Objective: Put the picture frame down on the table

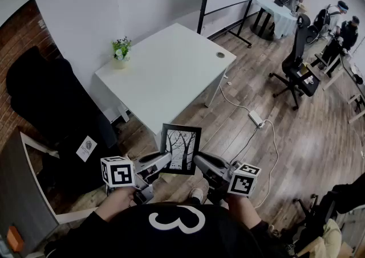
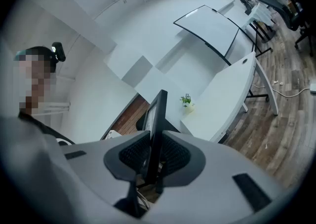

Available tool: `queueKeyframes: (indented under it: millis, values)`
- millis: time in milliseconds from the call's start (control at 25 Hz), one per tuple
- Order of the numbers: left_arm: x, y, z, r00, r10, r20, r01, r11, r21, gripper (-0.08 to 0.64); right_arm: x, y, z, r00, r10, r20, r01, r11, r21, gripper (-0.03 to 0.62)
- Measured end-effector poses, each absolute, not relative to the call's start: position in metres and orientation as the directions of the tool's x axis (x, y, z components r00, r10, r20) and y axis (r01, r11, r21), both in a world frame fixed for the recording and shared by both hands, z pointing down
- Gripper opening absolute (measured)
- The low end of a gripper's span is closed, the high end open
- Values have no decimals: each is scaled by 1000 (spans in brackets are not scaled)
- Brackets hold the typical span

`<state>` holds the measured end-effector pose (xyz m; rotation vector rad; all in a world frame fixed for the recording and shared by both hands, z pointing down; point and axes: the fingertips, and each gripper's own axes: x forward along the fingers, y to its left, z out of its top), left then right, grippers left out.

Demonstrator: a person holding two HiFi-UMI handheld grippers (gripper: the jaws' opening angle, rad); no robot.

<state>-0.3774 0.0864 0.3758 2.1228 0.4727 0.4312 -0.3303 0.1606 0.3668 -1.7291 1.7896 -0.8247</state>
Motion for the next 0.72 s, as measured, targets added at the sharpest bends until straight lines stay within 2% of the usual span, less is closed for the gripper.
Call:
queueKeyframes:
  millis: [720]
  values:
    - [-347,115,389,844,520,133,160,-480,862,87,-304,189,382,4,-999,45,-663,-37,-747,86]
